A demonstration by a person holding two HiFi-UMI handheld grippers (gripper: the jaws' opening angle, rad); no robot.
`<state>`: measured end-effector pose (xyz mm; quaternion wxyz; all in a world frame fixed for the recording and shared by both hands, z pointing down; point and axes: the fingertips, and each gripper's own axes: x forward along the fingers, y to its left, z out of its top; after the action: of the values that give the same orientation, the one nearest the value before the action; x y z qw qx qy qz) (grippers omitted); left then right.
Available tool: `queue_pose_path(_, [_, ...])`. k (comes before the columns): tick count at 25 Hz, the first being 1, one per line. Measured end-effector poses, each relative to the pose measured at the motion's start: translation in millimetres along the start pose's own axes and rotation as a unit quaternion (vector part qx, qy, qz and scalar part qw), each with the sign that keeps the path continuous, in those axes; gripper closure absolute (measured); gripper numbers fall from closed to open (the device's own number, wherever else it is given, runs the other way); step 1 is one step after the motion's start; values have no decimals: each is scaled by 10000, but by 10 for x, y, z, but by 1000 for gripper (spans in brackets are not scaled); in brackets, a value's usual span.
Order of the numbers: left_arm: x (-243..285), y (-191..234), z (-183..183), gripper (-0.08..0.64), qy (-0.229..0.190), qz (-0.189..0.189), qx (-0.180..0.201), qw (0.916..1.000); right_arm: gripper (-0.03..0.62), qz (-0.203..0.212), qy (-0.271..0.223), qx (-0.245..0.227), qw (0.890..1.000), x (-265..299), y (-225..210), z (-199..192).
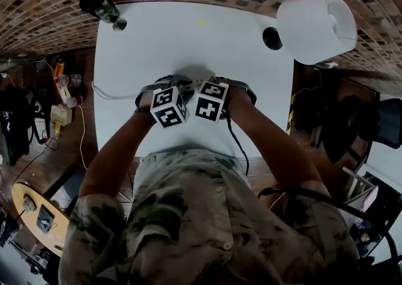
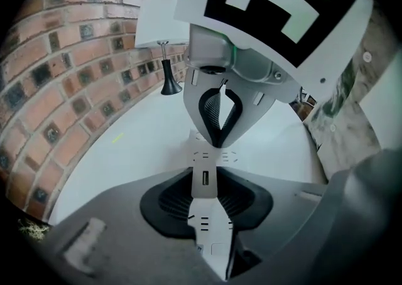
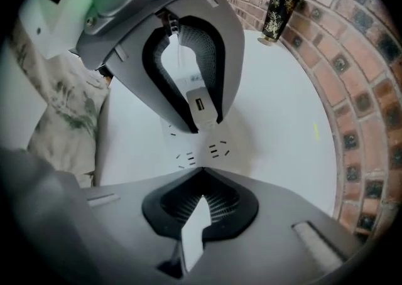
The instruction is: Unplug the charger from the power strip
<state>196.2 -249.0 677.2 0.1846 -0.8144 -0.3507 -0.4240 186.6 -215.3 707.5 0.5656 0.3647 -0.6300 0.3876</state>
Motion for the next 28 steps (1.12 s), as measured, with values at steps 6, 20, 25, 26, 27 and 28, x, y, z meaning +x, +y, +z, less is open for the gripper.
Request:
queue_pose_path(6, [-374, 296, 315, 454, -434, 254, -83, 9987, 595, 22, 158, -102, 9998, 12, -14, 3])
queue_pose_path(20, [-1260, 470, 164, 451, -760, 995, -958, 9875, 589, 195, -467, 43, 9987, -25, -33, -5])
queue_pose_path(25, [-1592, 232, 212, 451, -944, 1608, -1629, 9689, 588, -468, -1163, -269, 9917, -249, -40, -112])
queue_pose_path(26, [-1659, 145, 239, 451, -1019, 1751, -1808, 9624, 588, -643, -1407, -247, 9877, -356, -42, -163])
queue_pose_path(27, [-1720, 43, 262, 451, -1093, 1896, -1992, 9552, 586, -756, -1687, -136, 9827, -478, -31, -227])
queue_pose_path(28, [-1779, -71, 281, 451, -1152, 2048, -2168, 9475, 586, -807, -1980, 23, 9769, -608, -7, -299])
